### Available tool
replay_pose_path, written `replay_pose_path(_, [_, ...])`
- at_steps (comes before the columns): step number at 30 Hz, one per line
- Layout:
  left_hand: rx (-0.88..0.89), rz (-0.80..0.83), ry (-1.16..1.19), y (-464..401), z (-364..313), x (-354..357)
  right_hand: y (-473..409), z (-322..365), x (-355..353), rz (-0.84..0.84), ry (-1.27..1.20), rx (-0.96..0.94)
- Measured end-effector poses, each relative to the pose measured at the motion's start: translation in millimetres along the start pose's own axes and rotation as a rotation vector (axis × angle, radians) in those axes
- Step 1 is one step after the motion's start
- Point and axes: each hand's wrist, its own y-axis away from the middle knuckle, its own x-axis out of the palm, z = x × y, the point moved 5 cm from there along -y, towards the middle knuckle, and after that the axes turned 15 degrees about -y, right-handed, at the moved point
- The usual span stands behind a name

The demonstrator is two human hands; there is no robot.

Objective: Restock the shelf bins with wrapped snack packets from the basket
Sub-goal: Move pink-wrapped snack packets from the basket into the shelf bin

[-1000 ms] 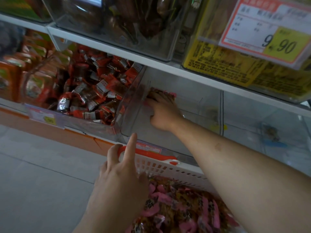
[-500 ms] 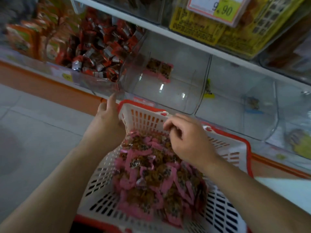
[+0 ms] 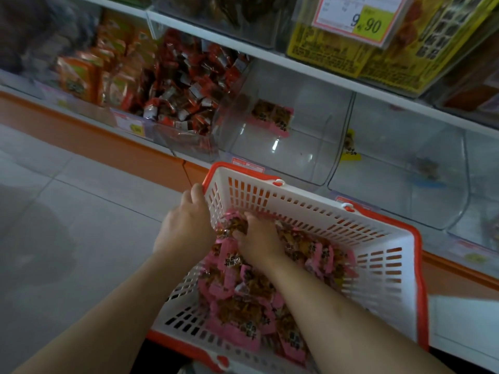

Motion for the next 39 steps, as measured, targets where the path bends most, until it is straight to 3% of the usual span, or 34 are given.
replay_pose_path(5, [0.0,0.027,0.004,-3.3,-0.2,-3.0,-6.9,3.8,7.3,-0.01,-0.085,0.013])
replay_pose_path(12, [0.011,0.165,0.097,-12.0,7.1,-12.8,33.1,34.0,-39.6,-0.05,-0.486,0.003])
replay_pose_path(15, [0.063,-0.105,0.085,-11.9,5.7,-45.9,55.7,50.6,-67.9,-0.099,-0.55,-0.076])
replay_pose_path(17, [0.113,-0.16,0.234,-6.7,-9.3,-68.1,68.0,58.7,-86.8,-0.152,-0.638,-0.12])
replay_pose_path(21, [0.215,0.19,0.799,4.1,-49.0,-70.0,81.2,66.0,-108.7,-0.186,-0.739,-0.161])
replay_pose_path(25, [0.184,0.188,1.035,3.7,-56.1,-68.2,88.9,66.0,-132.4,-0.251,-0.795,-0.19])
replay_pose_path(30, [0.267,0.19,0.939,-9.9,-59.7,-64.2,93.2,67.8,-143.1,-0.261,-0.534,-0.24])
replay_pose_path(34, [0.275,0.147,0.898,-19.3,-59.3,-65.0,84.8,85.2,-140.0,-0.159,-0.399,-0.335])
replay_pose_path(37, [0.24,0.082,0.843,-31.4,-53.8,-60.0,60.1,93.5,-138.3,-0.213,-0.452,-0.292])
replay_pose_path(39, [0.209,-0.039,0.652,-40.6,-45.1,-60.2,28.3,91.6,-141.2,-0.324,-0.531,-0.219])
